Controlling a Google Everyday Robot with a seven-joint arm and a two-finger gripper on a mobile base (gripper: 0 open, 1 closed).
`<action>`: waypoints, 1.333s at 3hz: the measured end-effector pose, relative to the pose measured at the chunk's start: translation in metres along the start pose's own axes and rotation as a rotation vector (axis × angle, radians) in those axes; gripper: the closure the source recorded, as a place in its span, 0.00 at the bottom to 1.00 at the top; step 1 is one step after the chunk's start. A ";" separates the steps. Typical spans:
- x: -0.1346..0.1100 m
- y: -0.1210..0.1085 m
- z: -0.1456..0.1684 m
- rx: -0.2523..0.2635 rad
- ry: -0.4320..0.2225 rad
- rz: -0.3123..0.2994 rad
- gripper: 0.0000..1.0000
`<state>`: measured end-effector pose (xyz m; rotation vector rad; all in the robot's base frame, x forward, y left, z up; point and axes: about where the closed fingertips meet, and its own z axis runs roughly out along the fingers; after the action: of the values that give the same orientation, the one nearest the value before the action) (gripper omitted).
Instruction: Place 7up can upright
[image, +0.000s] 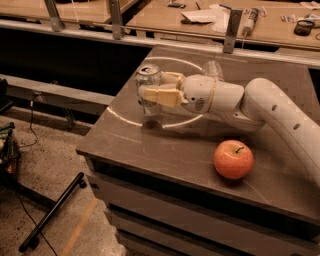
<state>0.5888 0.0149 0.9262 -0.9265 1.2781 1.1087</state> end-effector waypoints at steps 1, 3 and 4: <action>0.001 -0.001 0.000 -0.007 0.016 -0.028 1.00; 0.013 -0.002 -0.004 0.025 0.133 -0.068 1.00; 0.023 -0.002 -0.006 0.038 0.190 -0.073 0.97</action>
Offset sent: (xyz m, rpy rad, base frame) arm 0.0027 -0.0092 -0.0063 -0.0991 -0.0258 -0.0234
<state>0.5886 0.0106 0.9027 -1.0612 1.4033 0.9543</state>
